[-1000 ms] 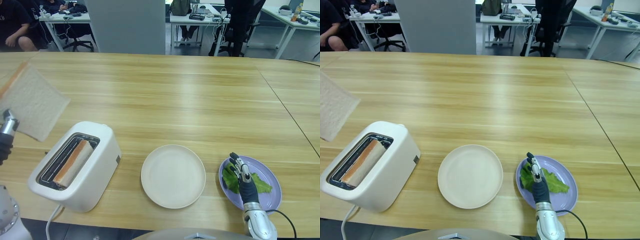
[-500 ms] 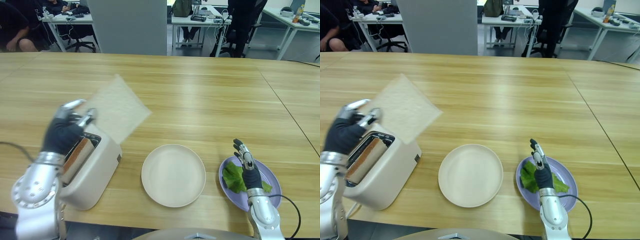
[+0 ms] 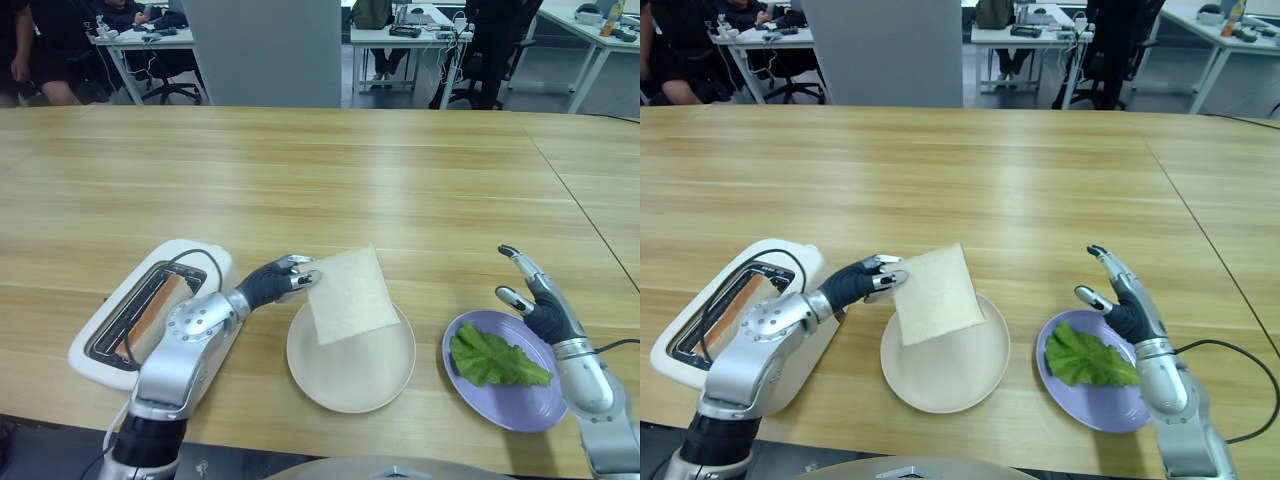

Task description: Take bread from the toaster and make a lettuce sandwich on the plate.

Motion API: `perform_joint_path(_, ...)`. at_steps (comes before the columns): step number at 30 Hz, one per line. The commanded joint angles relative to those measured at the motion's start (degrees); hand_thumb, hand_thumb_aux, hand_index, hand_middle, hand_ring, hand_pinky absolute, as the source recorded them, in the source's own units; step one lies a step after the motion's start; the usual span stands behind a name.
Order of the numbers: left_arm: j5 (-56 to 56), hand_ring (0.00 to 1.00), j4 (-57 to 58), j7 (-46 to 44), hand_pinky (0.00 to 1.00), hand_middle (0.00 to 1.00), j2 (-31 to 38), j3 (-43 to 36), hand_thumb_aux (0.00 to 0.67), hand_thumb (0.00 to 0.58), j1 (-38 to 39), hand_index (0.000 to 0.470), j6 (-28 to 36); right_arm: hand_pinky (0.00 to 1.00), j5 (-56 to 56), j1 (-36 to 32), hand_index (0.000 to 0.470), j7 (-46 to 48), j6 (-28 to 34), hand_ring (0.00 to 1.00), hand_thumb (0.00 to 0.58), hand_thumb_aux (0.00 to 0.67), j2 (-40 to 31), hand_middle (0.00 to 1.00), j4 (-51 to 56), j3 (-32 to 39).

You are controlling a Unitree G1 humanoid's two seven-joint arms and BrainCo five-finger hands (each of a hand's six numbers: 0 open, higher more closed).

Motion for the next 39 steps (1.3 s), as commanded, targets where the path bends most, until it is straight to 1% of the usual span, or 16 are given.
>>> perform_joint_path(1,3.7,1.0,5.0,0.1,1.0,1.0,0.6,-4.2,0.67,0.58,-2.6,0.46,-0.6,0.0,-3.0,0.8,0.0,1.4,-1.3,0.0,0.0,0.0,-2.3,0.0,0.8,0.4)
perform_joint_path(9,10.2,1.0,8.6,0.4,1.0,1.0,0.8,-12.3,0.67,0.58,-3.0,0.46,-2.3,0.0,-6.7,-2.2,0.0,1.7,-4.4,0.0,0.0,0.0,-6.4,0.0,4.1,1.4)
perform_joint_path(16,17.8,1.0,7.8,1.0,1.0,1.0,3.7,-17.7,0.67,0.58,-2.1,0.46,-4.3,0.0,-8.7,-3.5,0.0,0.2,-7.8,0.0,0.0,0.0,-9.8,0.0,7.8,0.1)
perform_joint_path(17,18.2,1.0,7.4,1.0,1.0,1.0,3.8,-18.1,0.61,0.575,-1.5,0.419,-4.3,0.0,-8.6,-3.9,0.0,0.1,-8.2,0.0,0.0,0.0,-9.8,0.0,7.7,0.4)
perform_joint_path(18,19.0,1.0,7.1,1.3,1.0,1.0,3.9,-18.5,0.61,0.575,-1.2,0.419,-4.3,0.0,-8.6,-4.3,0.0,0.2,-8.6,0.0,0.0,0.0,-9.8,0.0,7.6,0.7)
perform_joint_path(19,20.4,1.0,7.2,1.8,1.0,1.0,4.2,-18.9,0.536,0.557,-1.0,0.368,-4.3,0.0,-8.7,-4.7,0.0,0.3,-9.0,0.0,0.0,0.0,-9.8,0.0,7.5,1.2)
perform_joint_path(20,22.2,1.0,7.7,2.8,1.0,1.0,4.4,-19.2,0.407,0.491,-1.1,0.28,-4.3,0.0,-8.7,-5.0,0.0,0.4,-9.3,0.0,0.0,0.0,-9.6,0.0,7.4,1.4)
perform_joint_path(21,23.5,1.0,8.2,3.6,1.0,1.0,4.6,-19.1,0.373,0.466,-1.3,0.256,-4.4,0.0,-8.6,-5.1,0.0,0.5,-9.5,0.0,0.0,0.0,-9.6,0.0,7.3,1.5)
perform_joint_path(22,24.3,1.0,8.4,4.4,1.0,1.0,4.7,-18.7,0.373,0.466,-1.3,0.256,-4.5,0.0,-8.5,-5.1,0.0,0.7,-9.7,0.0,0.0,0.0,-9.5,0.0,7.4,1.5)
perform_joint_path(23,24.9,1.0,8.3,4.9,1.0,1.0,4.7,-18.3,0.276,0.379,-1.3,0.189,-4.5,0.0,-8.3,-4.9,0.0,0.8,-9.9,0.0,0.0,0.0,-9.5,0.0,7.6,1.6)
perform_joint_path(24,25.3,1.0,8.2,5.2,1.0,1.0,4.7,-18.1,0.223,0.322,-1.2,0.153,-4.5,0.0,-8.5,-4.5,0.0,1.0,-10.2,0.0,0.0,0.0,-9.6,0.0,8.0,1.7)
perform_joint_path(25,25.6,1.0,8.0,5.3,1.0,1.0,4.7,-18.0,0.147,0.227,-1.2,0.101,-4.5,0.0,-8.7,-4.0,0.0,0.8,-10.7,0.0,0.0,0.0,-9.6,0.0,8.3,1.8)
perform_joint_path(26,25.8,1.0,7.9,5.5,1.0,1.0,4.6,-17.8,0.0,0.0,-1.0,0.0,-4.7,0.0,-8.6,-3.6,0.0,0.8,-10.9,0.0,0.0,0.0,-9.5,0.0,8.5,1.9)
perform_joint_path(30,26.1,0.98,7.6,7.1,0.98,0.98,3.5,-16.5,0.0,0.0,-0.4,0.0,-4.8,0.0,-11.0,-1.7,0.0,0.3,-11.7,0.0,0.0,0.0,-9.5,0.0,8.3,3.2)
perform_joint_path(31,26.0,0.92,7.6,7.8,0.92,0.92,3.0,-16.0,0.0,0.0,-0.3,0.0,-4.8,0.0,-12.2,-1.3,0.0,-0.3,-12.2,0.0,0.0,0.0,-9.9,0.0,8.6,3.5)
perform_joint_path(39,26.8,0.89,4.1,13.2,0.89,0.89,0.3,-11.7,0.0,0.0,0.4,0.0,-5.2,0.0,-15.4,-1.9,0.0,-5.0,-17.8,0.0,0.0,0.0,-14.3,0.0,17.5,3.6)
